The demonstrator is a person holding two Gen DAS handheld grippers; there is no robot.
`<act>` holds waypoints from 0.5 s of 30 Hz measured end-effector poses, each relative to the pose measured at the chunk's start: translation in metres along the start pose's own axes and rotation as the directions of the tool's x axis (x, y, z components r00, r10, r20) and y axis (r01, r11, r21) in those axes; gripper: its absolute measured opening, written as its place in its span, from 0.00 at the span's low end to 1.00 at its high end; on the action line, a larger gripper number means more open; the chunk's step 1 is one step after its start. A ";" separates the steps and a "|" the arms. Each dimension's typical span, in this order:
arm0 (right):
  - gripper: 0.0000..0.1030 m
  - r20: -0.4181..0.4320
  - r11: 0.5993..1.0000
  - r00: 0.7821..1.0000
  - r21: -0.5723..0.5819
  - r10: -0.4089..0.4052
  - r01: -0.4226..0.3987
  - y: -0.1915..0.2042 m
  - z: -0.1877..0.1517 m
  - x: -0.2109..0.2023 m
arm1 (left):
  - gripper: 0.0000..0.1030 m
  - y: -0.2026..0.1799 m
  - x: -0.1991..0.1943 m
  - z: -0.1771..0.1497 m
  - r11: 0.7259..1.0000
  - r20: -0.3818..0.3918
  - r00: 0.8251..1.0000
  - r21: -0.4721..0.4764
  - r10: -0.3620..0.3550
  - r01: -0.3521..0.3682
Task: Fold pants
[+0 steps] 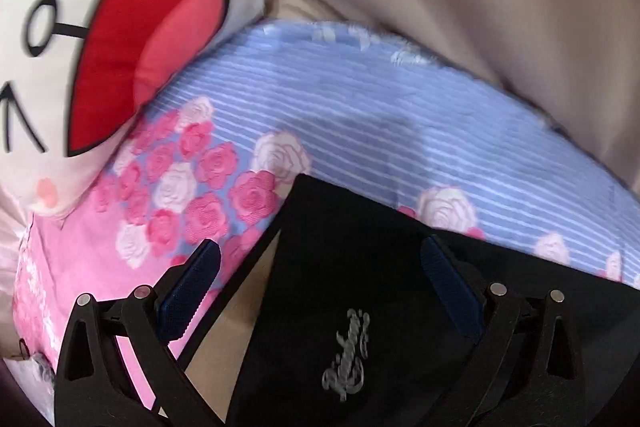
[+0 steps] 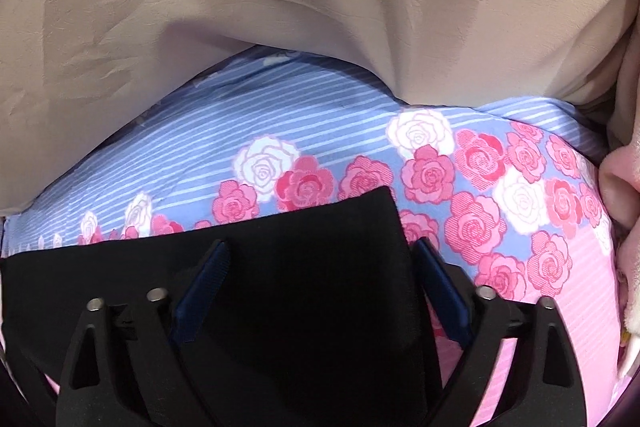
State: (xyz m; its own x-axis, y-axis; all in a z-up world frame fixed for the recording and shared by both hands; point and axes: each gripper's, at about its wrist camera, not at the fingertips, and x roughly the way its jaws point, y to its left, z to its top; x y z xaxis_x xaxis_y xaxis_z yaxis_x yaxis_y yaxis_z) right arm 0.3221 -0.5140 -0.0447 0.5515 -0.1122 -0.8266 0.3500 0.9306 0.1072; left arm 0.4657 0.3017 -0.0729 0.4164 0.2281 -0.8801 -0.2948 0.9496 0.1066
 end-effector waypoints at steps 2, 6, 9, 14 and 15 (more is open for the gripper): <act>0.51 0.004 1.000 1.000 -0.012 -0.016 0.016 0.002 0.005 0.001 | 0.57 0.000 -0.003 0.000 1.000 0.033 0.999 0.005 -0.025 0.025; 0.12 0.007 0.997 0.997 0.038 0.072 -0.072 0.000 0.003 -0.014 | 0.20 0.006 -0.024 -0.003 0.996 0.046 0.995 0.000 -0.086 0.086; 0.11 0.061 0.997 0.995 -0.005 0.073 -0.073 0.015 -0.002 -0.044 | 0.20 0.012 -0.066 -0.015 0.994 0.126 0.986 0.025 -0.112 0.110; 0.11 0.193 0.987 0.968 -0.057 0.160 -0.152 0.023 -0.024 -0.129 | 0.20 0.049 -0.172 -0.056 0.974 0.245 0.943 0.029 -0.225 0.225; 0.11 0.225 0.983 0.957 -0.080 0.181 -0.167 0.024 -0.036 -0.154 | 0.20 0.055 -0.192 -0.070 0.970 0.260 0.935 0.033 -0.240 0.240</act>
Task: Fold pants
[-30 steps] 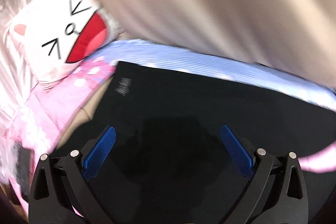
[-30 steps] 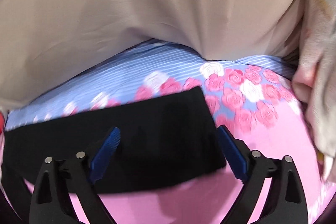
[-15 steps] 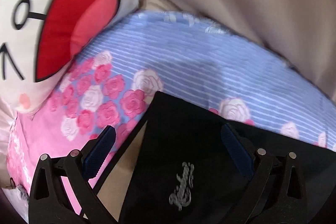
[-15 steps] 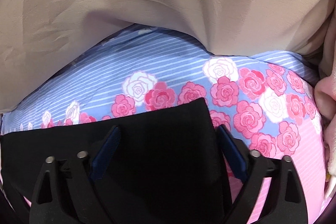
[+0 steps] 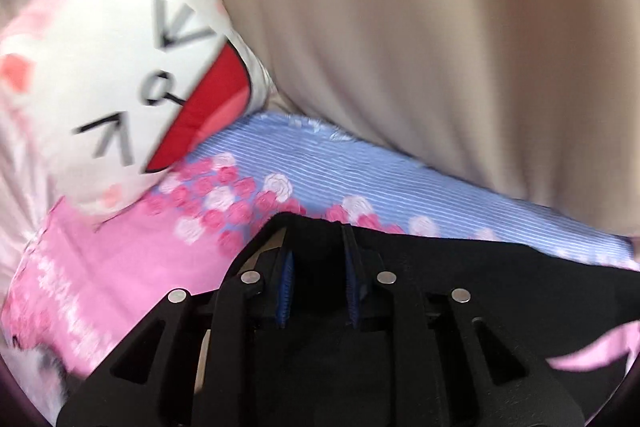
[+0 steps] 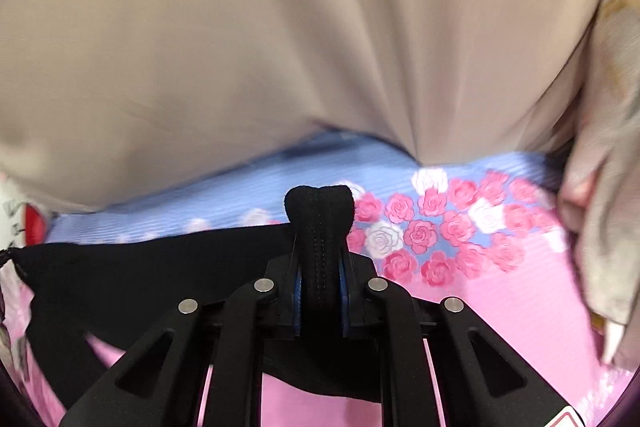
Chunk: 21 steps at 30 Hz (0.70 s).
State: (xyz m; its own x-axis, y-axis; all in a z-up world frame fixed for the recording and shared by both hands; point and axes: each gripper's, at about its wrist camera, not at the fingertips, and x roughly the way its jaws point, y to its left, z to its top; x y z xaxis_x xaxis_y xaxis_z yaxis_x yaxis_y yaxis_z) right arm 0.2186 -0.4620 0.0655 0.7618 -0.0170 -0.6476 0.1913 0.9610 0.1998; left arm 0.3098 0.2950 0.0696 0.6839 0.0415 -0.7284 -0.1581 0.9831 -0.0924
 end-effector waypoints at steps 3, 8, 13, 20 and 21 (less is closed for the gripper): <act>0.11 0.053 0.998 0.998 -0.052 0.026 -0.023 -0.002 -0.017 -0.054 | 0.20 0.016 -0.063 -0.030 1.000 0.036 0.999 -0.001 -0.020 0.020; 0.11 0.059 0.993 0.997 -0.111 0.041 -0.034 -0.018 -0.083 -0.116 | 0.21 0.045 -0.108 -0.103 1.000 0.001 1.000 0.002 0.018 -0.018; 0.13 -0.042 0.994 0.999 -0.105 0.025 -0.030 -0.046 -0.149 -0.109 | 0.25 0.070 -0.081 -0.168 0.996 -0.130 0.988 -0.018 0.088 -0.092; 0.49 -0.074 0.999 0.997 -0.037 0.013 -0.016 -0.072 -0.201 -0.116 | 0.92 0.095 -0.104 -0.214 0.961 -0.091 0.996 -0.275 -0.020 -0.006; 0.54 -0.052 0.999 0.999 -0.032 0.003 -0.004 -0.073 -0.202 -0.125 | 0.94 0.100 -0.122 -0.218 0.939 -0.027 0.999 -0.343 -0.045 0.033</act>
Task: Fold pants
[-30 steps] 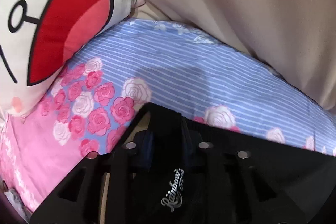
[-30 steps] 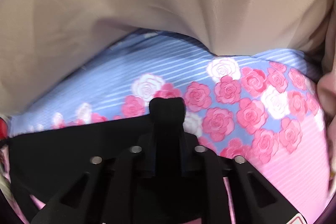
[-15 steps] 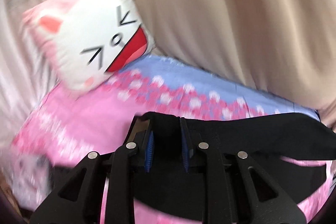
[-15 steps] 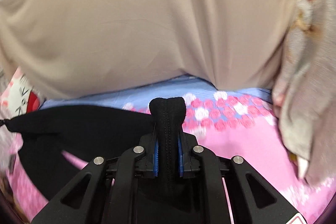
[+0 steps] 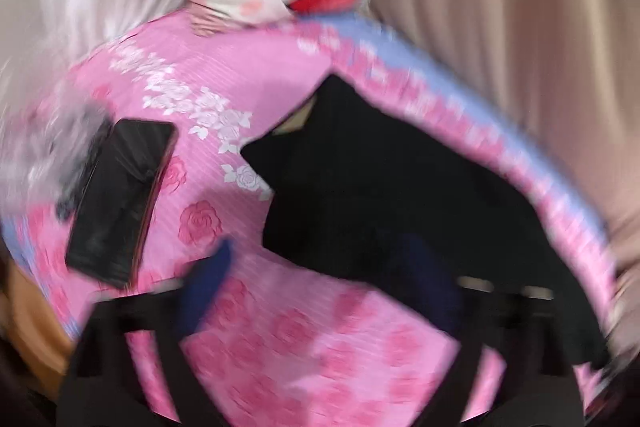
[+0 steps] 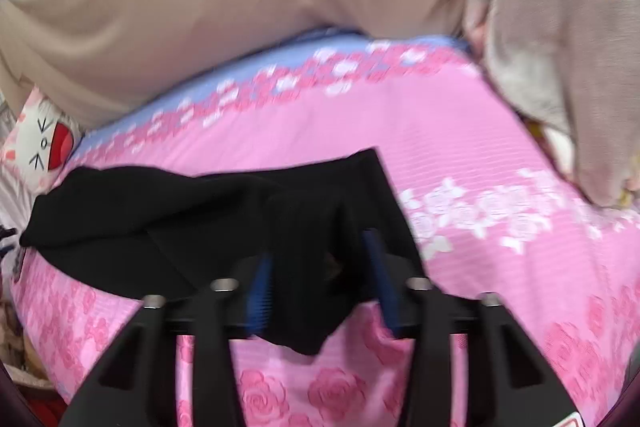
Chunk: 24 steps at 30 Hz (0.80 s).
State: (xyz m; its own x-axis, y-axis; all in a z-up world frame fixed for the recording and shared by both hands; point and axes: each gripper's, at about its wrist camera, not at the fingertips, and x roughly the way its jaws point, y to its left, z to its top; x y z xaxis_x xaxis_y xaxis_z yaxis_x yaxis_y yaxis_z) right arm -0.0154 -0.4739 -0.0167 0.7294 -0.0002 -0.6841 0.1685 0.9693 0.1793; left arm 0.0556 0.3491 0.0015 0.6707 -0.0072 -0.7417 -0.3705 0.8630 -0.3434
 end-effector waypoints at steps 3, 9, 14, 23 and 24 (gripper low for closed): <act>0.55 0.070 0.999 0.997 0.047 -0.022 0.018 -0.011 -0.003 -0.024 | 0.95 0.004 -0.017 -0.002 0.992 0.028 0.996 -0.083 -0.089 0.091; 0.55 0.111 0.991 0.994 0.135 0.006 -0.022 -0.008 -0.014 -0.042 | 0.90 -0.007 0.057 0.003 0.950 -0.197 0.948 -0.242 -0.248 0.198; 0.55 0.096 0.993 0.995 0.117 0.022 -0.033 0.014 -0.019 -0.041 | 0.08 -0.017 0.086 0.036 0.951 -0.212 0.941 -0.221 -0.263 0.216; 0.61 0.116 0.984 0.993 0.171 0.029 -0.049 0.018 -0.032 -0.036 | 0.14 0.000 0.081 0.025 0.997 -0.241 0.970 -0.069 0.001 -0.018; 0.61 0.097 0.980 0.995 0.192 0.027 -0.045 0.014 -0.035 -0.032 | 0.15 0.009 0.085 0.014 0.994 -0.261 0.965 -0.107 -0.015 -0.014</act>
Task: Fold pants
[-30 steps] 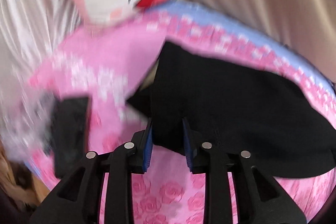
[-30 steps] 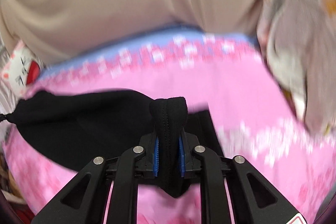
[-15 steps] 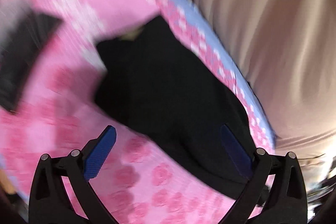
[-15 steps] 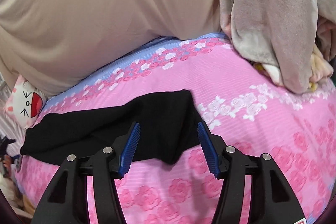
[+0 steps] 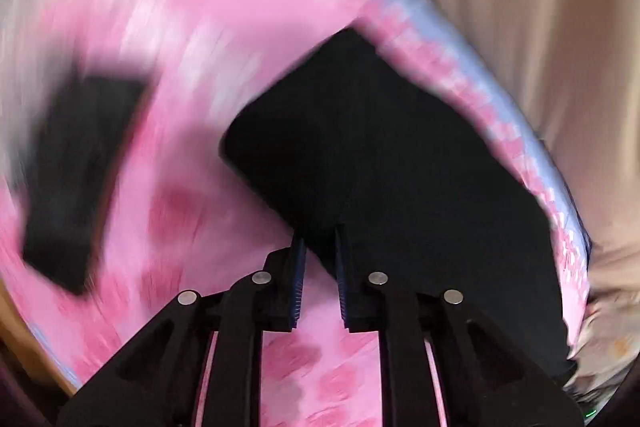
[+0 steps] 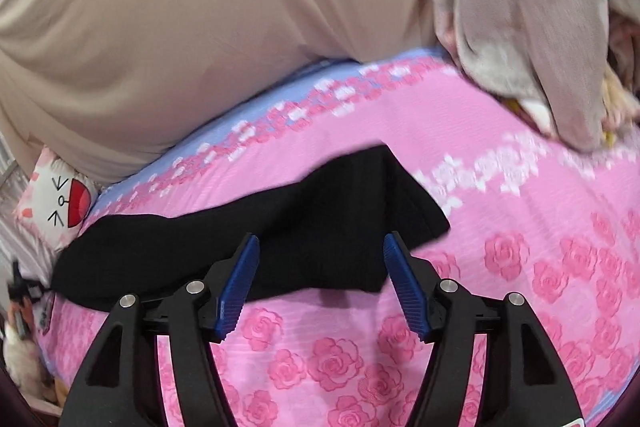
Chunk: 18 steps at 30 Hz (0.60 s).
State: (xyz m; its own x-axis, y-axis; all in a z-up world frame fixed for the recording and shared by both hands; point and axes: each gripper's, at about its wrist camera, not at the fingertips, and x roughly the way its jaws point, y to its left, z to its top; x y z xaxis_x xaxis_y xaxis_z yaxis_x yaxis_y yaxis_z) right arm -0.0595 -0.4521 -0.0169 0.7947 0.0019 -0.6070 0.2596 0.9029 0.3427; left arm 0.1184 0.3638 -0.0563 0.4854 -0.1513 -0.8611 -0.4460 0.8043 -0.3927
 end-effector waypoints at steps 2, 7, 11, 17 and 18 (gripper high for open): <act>0.61 -0.031 0.999 0.999 0.040 -0.007 0.009 -0.010 -0.003 0.002 | 0.18 0.000 -0.008 -0.017 1.000 0.047 0.999 -0.006 0.019 -0.019; 0.74 -0.011 0.987 0.997 0.146 0.071 -0.068 -0.027 0.009 -0.013 | 0.47 -0.068 -0.062 -0.039 0.951 0.306 0.917 0.090 0.257 -0.297; 0.80 -0.025 0.961 0.981 0.208 0.192 -0.183 -0.023 0.034 0.000 | 0.73 -0.130 -0.095 -0.057 0.959 0.411 0.905 0.195 0.112 -0.207; 0.07 -0.160 0.997 0.987 -0.079 0.008 -0.021 0.021 0.081 0.063 | 0.86 -0.232 -0.069 -0.112 0.874 0.318 0.948 0.469 -0.028 -0.131; 0.07 -0.104 0.988 0.995 -0.150 0.012 -0.027 0.039 0.091 0.053 | 0.86 -0.236 -0.065 -0.119 0.865 0.306 0.952 0.484 -0.026 -0.132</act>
State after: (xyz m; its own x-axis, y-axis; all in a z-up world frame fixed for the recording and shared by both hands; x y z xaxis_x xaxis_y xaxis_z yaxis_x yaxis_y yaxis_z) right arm 0.0426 -0.4561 0.0296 0.7363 0.0570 -0.6742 0.1523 0.9569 0.2473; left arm 0.1030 0.1156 0.0540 0.7032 0.0110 -0.7109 -0.0862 0.9938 -0.0699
